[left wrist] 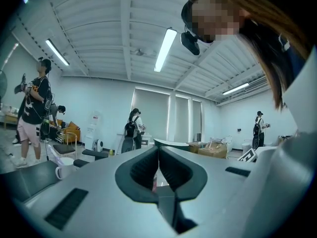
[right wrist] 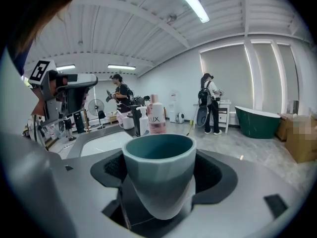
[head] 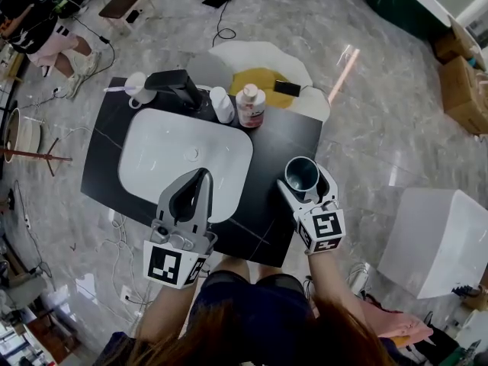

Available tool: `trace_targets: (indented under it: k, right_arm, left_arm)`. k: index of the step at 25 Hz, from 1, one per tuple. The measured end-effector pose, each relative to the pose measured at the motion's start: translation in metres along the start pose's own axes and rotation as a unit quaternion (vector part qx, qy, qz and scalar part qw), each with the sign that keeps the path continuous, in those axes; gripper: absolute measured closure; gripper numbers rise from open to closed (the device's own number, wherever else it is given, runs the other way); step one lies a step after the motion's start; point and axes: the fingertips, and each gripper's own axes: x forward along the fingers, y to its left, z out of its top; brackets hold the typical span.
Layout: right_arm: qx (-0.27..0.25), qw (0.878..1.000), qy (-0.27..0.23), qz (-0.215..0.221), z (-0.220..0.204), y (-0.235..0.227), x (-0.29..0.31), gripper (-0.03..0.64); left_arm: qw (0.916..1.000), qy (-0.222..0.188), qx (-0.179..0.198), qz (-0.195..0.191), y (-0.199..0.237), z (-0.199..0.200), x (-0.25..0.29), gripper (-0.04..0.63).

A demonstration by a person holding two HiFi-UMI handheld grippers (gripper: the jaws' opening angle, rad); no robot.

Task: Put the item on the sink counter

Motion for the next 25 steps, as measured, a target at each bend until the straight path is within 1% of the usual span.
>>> trace_targets:
  k: [9, 17, 25]
  right_arm:
    - [-0.003, 1.0, 0.017, -0.007, -0.017, -0.001, 0.011, 0.215]
    - [-0.003, 1.0, 0.019, -0.011, -0.018, -0.002, 0.012, 0.209]
    - [0.013, 0.999, 0.034, -0.005, -0.028, 0.003, 0.005, 0.186]
  left_arm:
    - [0.9999, 0.002, 0.002, 0.01, 0.009, -0.001, -0.002, 0.572]
    - [0.9999, 0.002, 0.001, 0.011, 0.011, -0.001, -0.002, 0.572]
    - [1.0, 0.001, 0.001, 0.007, 0.009, 0.0, 0.002, 0.572]
